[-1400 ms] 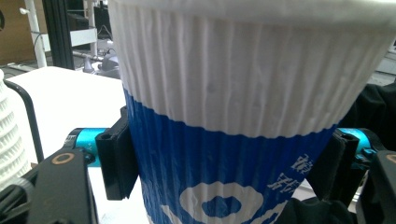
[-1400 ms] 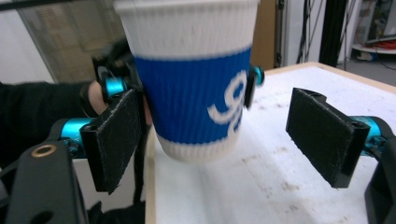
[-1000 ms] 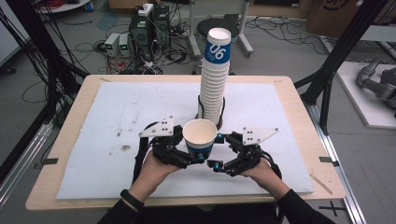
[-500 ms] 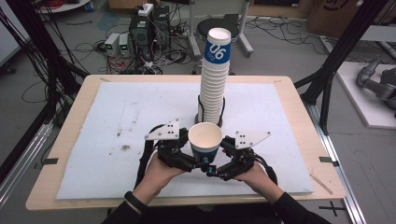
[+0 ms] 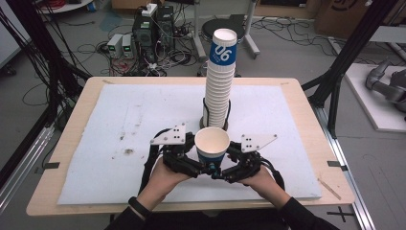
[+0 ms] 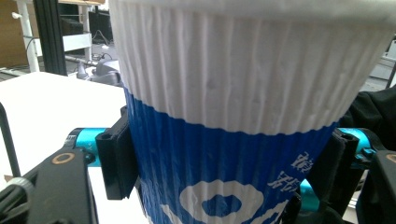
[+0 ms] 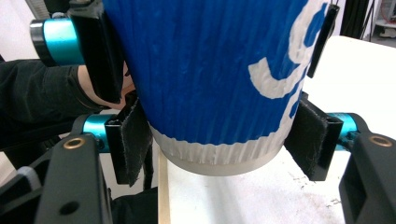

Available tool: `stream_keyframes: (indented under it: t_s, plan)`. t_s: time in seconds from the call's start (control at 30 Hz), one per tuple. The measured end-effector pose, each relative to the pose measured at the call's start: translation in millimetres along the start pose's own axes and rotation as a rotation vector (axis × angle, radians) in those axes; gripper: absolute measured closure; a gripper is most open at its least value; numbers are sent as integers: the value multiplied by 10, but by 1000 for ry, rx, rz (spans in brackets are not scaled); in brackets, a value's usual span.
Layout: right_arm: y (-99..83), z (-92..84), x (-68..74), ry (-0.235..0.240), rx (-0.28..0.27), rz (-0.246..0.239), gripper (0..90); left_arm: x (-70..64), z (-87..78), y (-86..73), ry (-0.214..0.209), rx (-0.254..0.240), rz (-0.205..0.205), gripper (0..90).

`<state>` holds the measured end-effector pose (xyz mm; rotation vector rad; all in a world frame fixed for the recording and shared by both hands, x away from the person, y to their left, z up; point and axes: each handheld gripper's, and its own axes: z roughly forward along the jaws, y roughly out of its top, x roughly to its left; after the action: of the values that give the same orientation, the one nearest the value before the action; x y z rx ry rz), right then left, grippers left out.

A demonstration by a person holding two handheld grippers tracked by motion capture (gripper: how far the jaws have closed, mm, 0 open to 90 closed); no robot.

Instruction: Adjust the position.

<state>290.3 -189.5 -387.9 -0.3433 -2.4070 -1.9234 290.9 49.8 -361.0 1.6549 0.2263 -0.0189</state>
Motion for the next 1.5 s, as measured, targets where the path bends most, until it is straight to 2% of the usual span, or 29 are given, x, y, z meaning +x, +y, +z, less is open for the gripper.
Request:
stream_keyframes:
  t_s: [0.13, 0.23, 0.4, 0.57, 0.9, 1.0, 1.2, 1.27, 1.37, 1.5]
  plan:
    - [0, 0, 6, 1, -1, -3, 308, -8, 3, 5, 1, 2, 0, 232]
    - [-5, 10, 0, 14, 9, 8, 308, -14, 0, 13, 12, -1, 6, 164]
    - [-16, 18, -1, 15, 10, 10, 308, -21, -10, 32, -6, -16, 2, 141]
    - [-27, 31, -9, 12, 17, 7, 308, -33, -21, 54, 12, -18, 6, 141]
    - [-37, 47, -5, 12, 26, 3, 308, -26, -54, 75, 14, -43, -2, 142]
    - [-41, 49, -1, 11, 33, 8, 308, -20, -63, 75, 13, -42, 0, 188]
    - [-45, 49, 3, 7, 34, -5, 302, -26, -56, 70, 11, -39, 5, 210]
    - [-39, 47, 7, 10, 25, -17, 279, -24, -52, 67, 9, -37, 3, 214]
    - [-20, 36, 20, 15, 0, -8, 230, -19, -39, 51, 5, -29, 1, 217]
    - [7, 7, 34, 10, -31, -8, 228, -20, -22, 38, 1, -22, -1, 218]
